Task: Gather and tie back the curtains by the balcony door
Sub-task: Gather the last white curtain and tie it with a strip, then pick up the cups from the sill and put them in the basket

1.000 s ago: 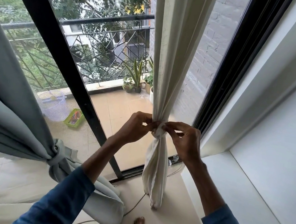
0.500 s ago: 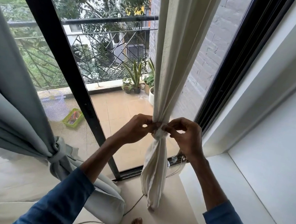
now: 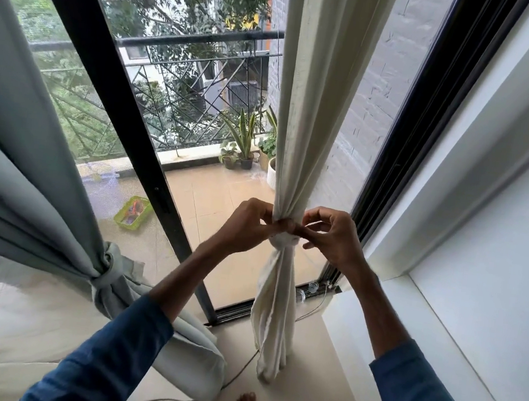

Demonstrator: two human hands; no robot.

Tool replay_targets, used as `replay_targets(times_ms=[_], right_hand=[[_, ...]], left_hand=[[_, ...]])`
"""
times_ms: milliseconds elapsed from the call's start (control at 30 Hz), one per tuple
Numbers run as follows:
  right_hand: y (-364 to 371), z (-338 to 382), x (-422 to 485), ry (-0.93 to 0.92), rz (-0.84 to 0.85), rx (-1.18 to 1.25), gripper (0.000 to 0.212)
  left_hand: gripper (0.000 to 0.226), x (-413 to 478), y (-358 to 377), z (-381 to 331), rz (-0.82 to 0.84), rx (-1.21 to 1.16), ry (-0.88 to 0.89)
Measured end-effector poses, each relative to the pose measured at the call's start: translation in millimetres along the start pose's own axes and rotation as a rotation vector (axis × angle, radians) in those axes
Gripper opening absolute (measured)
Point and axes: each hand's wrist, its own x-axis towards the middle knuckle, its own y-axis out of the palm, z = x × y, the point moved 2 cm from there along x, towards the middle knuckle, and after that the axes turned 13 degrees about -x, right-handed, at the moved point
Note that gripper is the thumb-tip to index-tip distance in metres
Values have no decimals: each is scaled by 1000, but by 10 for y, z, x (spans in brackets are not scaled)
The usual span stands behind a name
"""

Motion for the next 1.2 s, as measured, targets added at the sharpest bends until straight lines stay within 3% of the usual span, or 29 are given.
replay_targets(times_ms=[167,400,567,733,933,1200], right_hand=[[-28,12,8,-138,12,-97,46],[3,-54,178,-114,-34,-149,58],[-48,-91,201,-81,-104,-184,55],[-138,-170,114,-49,-122,-188,49],[-269,-247,-60,49,-174,-199,43],[-616,-583,-387,231,-333,-181,17]], left_hand=[[26,38,-17,27,11,105,115],[68,130,-83,208,-85,334,157],[52,56,-60,115,-183,542,-2],[66,-40,268,105,17,586,-189],[27,-24,790,118,291,413,-89],[52,203,1431,231,447,411,-11]])
